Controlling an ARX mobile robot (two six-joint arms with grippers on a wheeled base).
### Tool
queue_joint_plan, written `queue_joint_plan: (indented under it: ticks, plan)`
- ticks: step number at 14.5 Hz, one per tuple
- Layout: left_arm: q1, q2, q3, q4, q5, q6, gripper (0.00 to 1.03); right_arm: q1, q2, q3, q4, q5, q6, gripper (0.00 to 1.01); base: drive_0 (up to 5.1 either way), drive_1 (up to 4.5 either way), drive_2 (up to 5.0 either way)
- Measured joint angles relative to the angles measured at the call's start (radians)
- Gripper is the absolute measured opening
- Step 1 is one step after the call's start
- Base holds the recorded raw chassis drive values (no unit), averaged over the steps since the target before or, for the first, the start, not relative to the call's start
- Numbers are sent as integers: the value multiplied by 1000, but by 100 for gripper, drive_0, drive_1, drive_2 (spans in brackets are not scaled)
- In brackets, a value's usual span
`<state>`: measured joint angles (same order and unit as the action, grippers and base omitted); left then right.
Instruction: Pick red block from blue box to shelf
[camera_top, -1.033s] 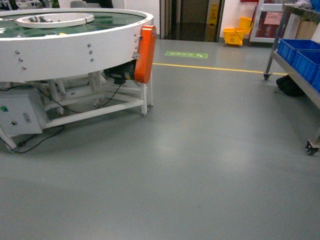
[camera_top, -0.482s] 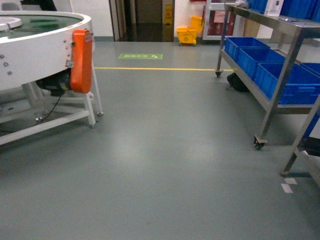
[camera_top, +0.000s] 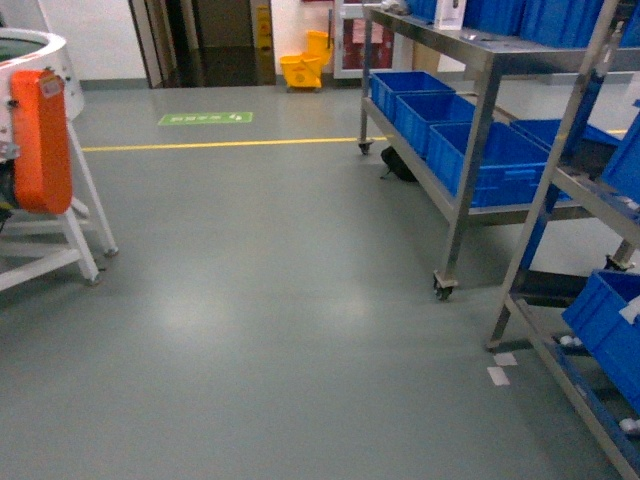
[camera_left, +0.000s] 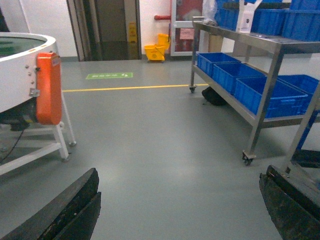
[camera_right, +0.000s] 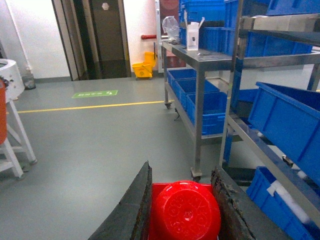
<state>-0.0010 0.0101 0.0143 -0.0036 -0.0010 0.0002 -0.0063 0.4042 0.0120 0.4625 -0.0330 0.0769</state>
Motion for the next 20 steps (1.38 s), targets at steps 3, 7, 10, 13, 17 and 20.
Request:
queue_joint_plan:
  ticks: [3, 7, 10, 13, 17, 20]
  plan:
    - [0, 0, 0, 1, 1, 0, 98, 0, 2, 0, 0, 2, 0, 27, -146, -146, -146]
    - [0, 0, 0, 0, 0, 0, 98, 0, -1, 0, 1, 2, 0, 27, -162, -162, -162]
    - [0, 0, 0, -1, 1, 0, 98, 0, -1, 0, 1, 2, 0, 27, -154, -154, -154]
    - [0, 0, 0, 0, 1, 0, 98, 0, -1, 0, 0, 2, 0, 27, -145, -145, -145]
    - [0, 0, 0, 0, 1, 0, 98, 0, -1, 0, 1, 2, 0, 27, -147, -147, -147]
    - [0, 0, 0, 0, 1, 0, 98, 0, 0, 0, 0, 2, 0, 27, -146, -146, -146]
